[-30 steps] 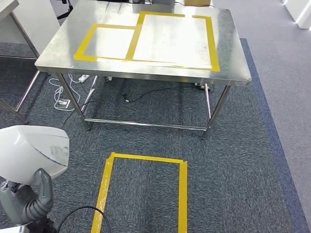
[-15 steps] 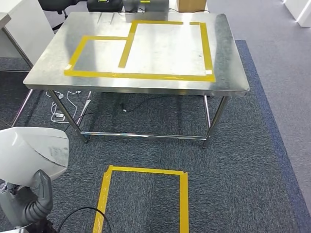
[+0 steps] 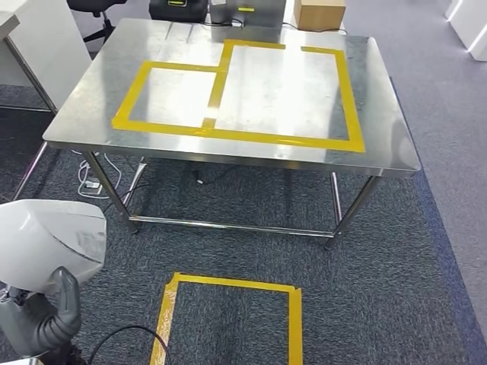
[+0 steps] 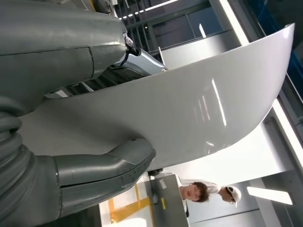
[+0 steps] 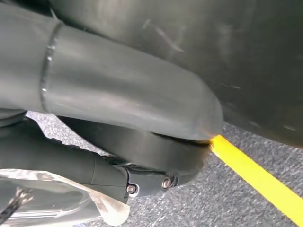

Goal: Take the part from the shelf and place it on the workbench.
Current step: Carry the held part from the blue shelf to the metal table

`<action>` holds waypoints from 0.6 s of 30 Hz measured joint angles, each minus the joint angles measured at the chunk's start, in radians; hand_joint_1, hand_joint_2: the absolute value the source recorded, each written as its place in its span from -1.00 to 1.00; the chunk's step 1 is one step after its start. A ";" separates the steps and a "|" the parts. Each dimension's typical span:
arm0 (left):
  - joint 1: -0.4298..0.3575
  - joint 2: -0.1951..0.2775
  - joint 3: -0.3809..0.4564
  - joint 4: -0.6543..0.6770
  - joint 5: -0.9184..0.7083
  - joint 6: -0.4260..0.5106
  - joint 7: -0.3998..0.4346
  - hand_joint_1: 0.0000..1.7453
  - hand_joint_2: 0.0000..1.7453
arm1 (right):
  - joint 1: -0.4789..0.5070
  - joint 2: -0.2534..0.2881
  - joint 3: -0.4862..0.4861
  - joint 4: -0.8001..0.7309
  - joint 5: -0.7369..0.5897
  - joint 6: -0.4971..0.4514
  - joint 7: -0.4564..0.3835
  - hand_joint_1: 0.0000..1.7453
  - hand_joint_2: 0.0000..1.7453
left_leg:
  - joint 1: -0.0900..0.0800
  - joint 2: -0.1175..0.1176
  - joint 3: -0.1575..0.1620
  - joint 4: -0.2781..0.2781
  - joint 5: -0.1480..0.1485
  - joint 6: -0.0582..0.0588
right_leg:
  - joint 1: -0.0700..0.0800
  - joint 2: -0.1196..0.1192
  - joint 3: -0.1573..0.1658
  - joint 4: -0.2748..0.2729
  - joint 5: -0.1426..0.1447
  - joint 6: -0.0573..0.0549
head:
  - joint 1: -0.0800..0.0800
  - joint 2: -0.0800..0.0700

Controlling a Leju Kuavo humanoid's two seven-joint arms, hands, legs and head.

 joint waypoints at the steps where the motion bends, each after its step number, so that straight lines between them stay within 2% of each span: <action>1: 0.000 0.000 0.000 0.000 0.000 0.000 0.000 1.00 1.00 | 0.002 0.000 0.000 0.000 -0.001 0.001 -0.001 -1.00 -1.00 | -0.005 -0.001 0.015 -0.001 -0.011 0.001 | 0.006 0.000 -0.006 -0.039 0.032 -0.011 | 0.000 0.000; 3: -0.001 0.000 0.000 0.000 0.000 0.000 0.000 1.00 1.00 | 0.006 -0.001 -0.001 0.000 -0.003 0.003 -0.001 -1.00 -1.00 | -0.012 -0.002 0.041 -0.003 -0.032 0.003 | 0.023 0.006 0.001 -0.136 0.142 -0.041 | -0.004 0.000; 4: -0.001 0.000 0.000 0.000 0.000 0.000 0.000 1.00 1.00 | 0.006 -0.002 -0.001 0.000 -0.004 0.003 -0.001 -1.00 -1.00 | -0.012 -0.004 0.049 -0.005 -0.042 0.000 | 0.031 0.012 0.005 -0.168 0.169 -0.054 | -0.005 0.000; 5: -0.001 0.000 0.000 0.001 0.000 0.000 0.000 1.00 1.00 | 0.007 -0.003 -0.001 0.000 -0.004 0.004 -0.001 -1.00 -1.00 | -0.012 -0.007 0.059 -0.008 -0.048 -0.004 | 0.037 0.017 0.010 -0.187 0.181 -0.063 | -0.007 0.000; 7: -0.001 -0.001 0.000 0.001 0.000 0.000 0.000 1.00 1.00 | 0.007 -0.004 -0.002 0.000 -0.005 0.004 0.000 -1.00 -1.00 | -0.012 -0.011 0.080 -0.003 -0.043 -0.016 | 0.040 0.024 0.039 -0.212 0.173 -0.073 | -0.006 0.000; 8: 0.000 -0.001 0.000 0.000 -0.001 0.000 0.000 1.00 1.00 | 0.007 -0.004 -0.002 0.000 -0.006 0.004 0.000 -1.00 -1.00 | -0.013 -0.010 0.090 0.004 -0.042 -0.021 | 0.037 0.022 0.059 -0.227 0.187 -0.076 | -0.004 0.000; 10: -0.002 0.000 0.000 0.000 -0.001 0.000 0.000 1.00 1.00 | 0.006 -0.003 -0.002 0.000 -0.006 0.004 0.000 -1.00 -1.00 | -0.012 -0.007 0.079 0.054 -0.060 -0.034 | 0.028 0.017 0.100 -0.243 0.202 -0.078 | -0.008 0.000; 11: -0.003 0.000 0.000 0.000 -0.001 0.000 -0.001 1.00 1.00 | 0.005 -0.003 -0.002 0.000 -0.006 0.005 0.000 -1.00 -1.00 | -0.009 -0.006 0.055 0.097 -0.080 -0.040 | 0.025 0.014 0.110 -0.245 0.199 -0.077 | -0.011 0.000; 13: -0.002 0.001 0.000 0.000 -0.001 0.000 -0.001 1.00 1.00 | 0.004 -0.003 -0.003 0.000 -0.006 0.005 0.001 -1.00 -1.00 | -0.001 -0.005 -0.016 0.188 -0.130 -0.051 | 0.021 0.014 0.128 -0.245 0.183 -0.074 | -0.014 0.000; 14: -0.001 0.002 0.000 0.000 -0.001 0.000 -0.001 1.00 1.00 | 0.005 -0.003 -0.003 0.000 -0.007 0.005 0.002 -1.00 -1.00 | 0.003 -0.005 -0.043 0.209 -0.146 -0.056 | 0.018 0.015 0.137 -0.245 0.173 -0.071 | -0.014 0.000; 15: 0.000 0.002 0.000 0.000 -0.001 0.000 -0.001 1.00 1.00 | 0.007 -0.003 -0.003 0.000 -0.008 0.005 0.003 -1.00 -1.00 | 0.006 -0.005 -0.059 0.204 -0.146 -0.061 | 0.015 0.015 0.149 -0.245 0.162 -0.067 | -0.014 0.000; 16: 0.000 0.002 0.000 0.000 -0.002 0.000 0.000 1.00 1.00 | 0.008 -0.003 -0.003 0.000 -0.009 0.006 0.003 -1.00 -1.00 | 0.009 -0.004 -0.063 0.171 -0.124 -0.065 | 0.010 0.017 0.163 -0.245 0.150 -0.061 | -0.014 0.000; 18: 0.000 0.004 0.000 0.000 -0.004 0.000 0.000 1.00 1.00 | 0.009 -0.003 -0.004 0.000 -0.010 0.007 0.004 -1.00 -1.00 | 0.013 0.000 -0.056 0.077 -0.033 -0.072 | 0.003 0.018 0.192 -0.245 0.124 -0.049 | -0.015 0.000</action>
